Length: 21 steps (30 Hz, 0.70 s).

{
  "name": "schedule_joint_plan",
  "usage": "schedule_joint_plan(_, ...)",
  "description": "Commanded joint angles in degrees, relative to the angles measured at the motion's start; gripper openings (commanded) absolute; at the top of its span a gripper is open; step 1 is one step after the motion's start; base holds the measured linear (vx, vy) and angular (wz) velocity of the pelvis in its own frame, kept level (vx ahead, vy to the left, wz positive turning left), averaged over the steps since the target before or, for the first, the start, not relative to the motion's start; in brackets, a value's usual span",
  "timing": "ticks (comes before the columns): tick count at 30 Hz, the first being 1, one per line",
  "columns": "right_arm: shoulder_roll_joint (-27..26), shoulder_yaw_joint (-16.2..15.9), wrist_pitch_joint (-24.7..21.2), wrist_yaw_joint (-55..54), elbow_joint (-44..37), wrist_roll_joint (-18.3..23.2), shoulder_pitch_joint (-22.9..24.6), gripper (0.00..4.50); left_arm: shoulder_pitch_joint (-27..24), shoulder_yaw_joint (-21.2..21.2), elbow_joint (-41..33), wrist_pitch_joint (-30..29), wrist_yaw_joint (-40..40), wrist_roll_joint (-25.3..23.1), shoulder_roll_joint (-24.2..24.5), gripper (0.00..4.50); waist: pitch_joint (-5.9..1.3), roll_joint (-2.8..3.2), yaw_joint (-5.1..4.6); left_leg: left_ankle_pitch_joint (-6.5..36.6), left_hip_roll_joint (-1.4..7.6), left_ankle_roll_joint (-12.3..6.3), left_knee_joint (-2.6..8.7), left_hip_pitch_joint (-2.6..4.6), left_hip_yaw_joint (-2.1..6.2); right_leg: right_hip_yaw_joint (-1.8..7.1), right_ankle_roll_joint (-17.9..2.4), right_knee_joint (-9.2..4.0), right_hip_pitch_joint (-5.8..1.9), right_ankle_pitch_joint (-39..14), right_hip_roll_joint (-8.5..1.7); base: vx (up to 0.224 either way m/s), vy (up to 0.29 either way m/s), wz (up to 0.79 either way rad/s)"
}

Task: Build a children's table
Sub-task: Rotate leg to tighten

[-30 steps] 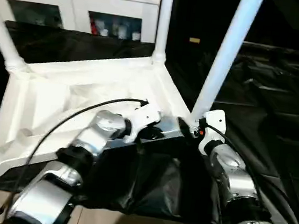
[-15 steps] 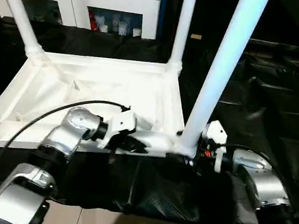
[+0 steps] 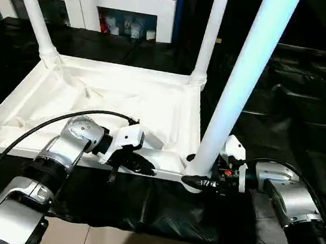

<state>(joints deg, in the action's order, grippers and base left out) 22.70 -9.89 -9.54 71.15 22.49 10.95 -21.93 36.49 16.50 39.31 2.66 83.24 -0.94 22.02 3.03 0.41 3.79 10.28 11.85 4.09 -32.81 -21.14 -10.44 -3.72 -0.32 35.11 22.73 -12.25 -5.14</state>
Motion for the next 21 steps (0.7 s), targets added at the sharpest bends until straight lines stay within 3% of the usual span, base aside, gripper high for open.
schedule_joint_plan(1, -2.12, -1.12, -1.07, -3.39, -1.23, -0.37, 0.97, 2.86, 0.38, 0.92, 0.59, -0.50, -2.97, -0.11, -2.69, 0.00, -3.08, -0.45, 0.01, 7.94, 1.58, -4.96, 3.21, 0.57, -0.07, 2.39, -16.29, -3.52, -2.95, -0.33, -2.74, 0.000, 0.000, 0.00)
schedule_joint_plan(7, -9.98, 1.19, 0.04, -24.15, 3.10, -5.70, 1.67, 2.81, 2.95, 0.03, 3.78, -4.19, -17.79, -3.31, -9.15, 0.00, -2.15, -0.39, -0.64, 15.51, 1.38, -0.65, 4.21, 1.12, 0.23, 2.53, -12.13, -5.40, -2.31, -16.76, -3.06, 0.000, 0.000, 0.00)
schedule_joint_plan(8, -12.12, 2.03, -0.66, -27.72, 3.91, -5.58, 1.52, 2.79, 3.42, -0.30, 3.97, -5.29, -20.79, -3.42, -11.07, 0.00, -1.77, -0.47, -0.80, 19.17, 1.30, 0.48, 4.42, 1.53, 0.44, 2.54, -10.09, -6.06, -1.98, -23.61, -3.14, 0.000, 0.000, 0.00)
schedule_joint_plan(9, -15.14, 3.27, -1.53, -32.70, 5.30, -5.39, 0.97, 2.77, 3.95, -0.53, 4.19, -6.84, -24.97, -3.88, -13.53, 0.00, -1.70, 0.21, -0.85, 20.71, 1.32, 1.05, 4.62, 1.73, 0.72, 2.58, -9.32, -6.30, -1.83, -25.90, -3.33, 0.000, 0.000, 0.00)
schedule_joint_plan(11, -18.10, 3.85, -1.52, -38.49, 7.48, -6.40, -0.27, 2.76, 4.31, -0.48, 4.46, -7.94, -29.09, -4.62, -15.99, 0.00, -1.97, -0.21, -1.02, 21.12, 1.32, 1.22, 4.73, 1.82, 0.88, 2.60, -8.58, -6.46, -1.86, -25.62, -3.19, 0.000, 0.000, 0.00)
schedule_joint_plan(12, -18.10, 3.85, -1.52, -38.49, 7.48, -6.40, -0.27, 2.76, 4.31, -0.48, 4.46, -7.94, -29.09, -4.62, -15.99, 0.00, -1.99, 0.25, -1.03, 20.71, 1.34, 1.32, 4.77, 1.67, 0.94, 2.66, -8.76, -6.31, -1.86, -24.26, -3.21, 0.000, 0.000, 0.00)
schedule_joint_plan(16, -23.35, 4.60, 2.42, -46.78, 12.67, -8.17, -3.84, 2.76, 3.89, 0.63, 4.48, -6.40, -34.59, -6.72, -20.26, 0.00, -2.18, 0.11, -1.44, 19.63, 1.11, 0.82, 4.66, 1.44, 0.67, 2.75, -9.91, -6.13, -1.96, -18.63, -2.88, 0.000, 0.000, 0.00)
schedule_joint_plan(18, -23.98, 5.25, 2.19, -46.53, 12.47, -7.66, -3.96, 3.44, 3.38, 1.34, 4.33, -5.78, -33.69, -7.34, -20.05, 0.00, -2.30, -0.10, -1.37, 18.20, 1.02, -0.18, 4.63, 1.14, 0.60, 2.78, -9.87, -5.99, -2.26, -16.67, -2.83, 0.000, 0.000, 0.00)
schedule_joint_plan(20, -23.66, 4.96, 1.52, -45.63, 11.64, -7.87, -3.81, 3.49, 3.04, 1.21, 4.27, -5.81, -32.98, -7.15, -19.64, 0.00, -2.32, 0.01, -1.32, 16.90, 1.06, -0.89, 4.60, 1.03, 0.53, 2.81, -10.15, -5.79, -2.41, -14.59, -2.78, 0.000, 0.000, 0.00)
schedule_joint_plan(21, -22.88, 4.39, 1.67, -44.96, 11.04, -8.70, -3.73, 3.56, 2.78, 0.93, 3.97, -6.03, -32.29, -6.83, -19.03, 0.00, -2.42, -0.21, -1.34, 16.43, 1.06, -1.06, 4.55, 1.03, 0.47, 2.81, -10.27, -5.71, -2.46, -13.92, -2.76, 0.000, 0.000, 0.00)
